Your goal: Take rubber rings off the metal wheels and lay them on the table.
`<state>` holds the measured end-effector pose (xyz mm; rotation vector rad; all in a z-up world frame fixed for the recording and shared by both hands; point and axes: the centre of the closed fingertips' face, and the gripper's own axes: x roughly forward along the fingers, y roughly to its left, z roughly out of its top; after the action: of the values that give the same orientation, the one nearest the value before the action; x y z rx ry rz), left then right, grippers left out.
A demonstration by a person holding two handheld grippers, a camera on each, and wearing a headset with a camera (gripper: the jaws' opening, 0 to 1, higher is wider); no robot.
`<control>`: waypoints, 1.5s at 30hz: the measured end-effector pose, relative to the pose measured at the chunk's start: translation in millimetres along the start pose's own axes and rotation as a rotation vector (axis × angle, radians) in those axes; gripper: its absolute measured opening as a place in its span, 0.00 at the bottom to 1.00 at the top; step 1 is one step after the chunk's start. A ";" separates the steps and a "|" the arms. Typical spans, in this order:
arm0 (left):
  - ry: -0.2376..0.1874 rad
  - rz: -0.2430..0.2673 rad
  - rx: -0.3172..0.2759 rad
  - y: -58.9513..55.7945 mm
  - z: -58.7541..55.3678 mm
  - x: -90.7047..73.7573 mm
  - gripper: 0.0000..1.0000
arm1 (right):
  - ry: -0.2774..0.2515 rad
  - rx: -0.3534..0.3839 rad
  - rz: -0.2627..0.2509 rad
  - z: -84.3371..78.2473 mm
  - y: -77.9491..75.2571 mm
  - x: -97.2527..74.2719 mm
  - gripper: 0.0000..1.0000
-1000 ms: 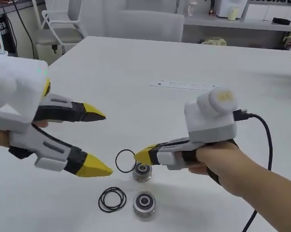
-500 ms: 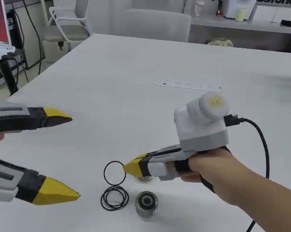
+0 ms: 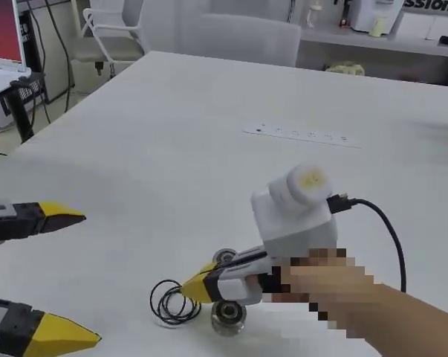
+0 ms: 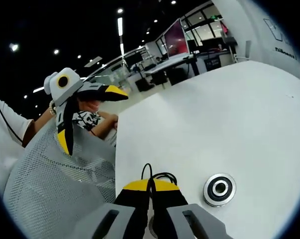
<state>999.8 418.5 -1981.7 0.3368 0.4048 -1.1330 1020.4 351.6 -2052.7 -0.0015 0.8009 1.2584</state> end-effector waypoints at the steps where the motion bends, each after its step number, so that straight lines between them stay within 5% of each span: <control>1: 0.000 0.002 -0.004 -0.3 -0.2 -0.4 0.82 | 0.003 0.002 -0.001 -0.7 -0.5 0.1 0.00; 5: -0.020 0.009 -0.023 -1.5 0.6 -1.6 0.81 | 0.009 0.026 -0.005 -3.2 -2.7 -0.2 0.00; 15: 0.008 0.016 -0.016 0.1 -8.5 0.0 0.79 | 0.009 0.112 -0.020 -7.0 -10.2 -2.7 0.00; 37: 0.008 0.023 -0.026 2.6 -10.7 -0.8 0.78 | 0.046 0.062 -0.066 -12.0 -15.6 -2.3 0.04; 45: 0.009 0.021 -0.034 1.9 -12.2 0.0 0.78 | 0.022 0.053 -0.086 -5.1 -20.5 -9.6 0.05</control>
<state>999.8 424.8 -1992.2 0.3161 0.4269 -1.1029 1034.2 334.4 -2059.8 -0.0067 0.8441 1.1572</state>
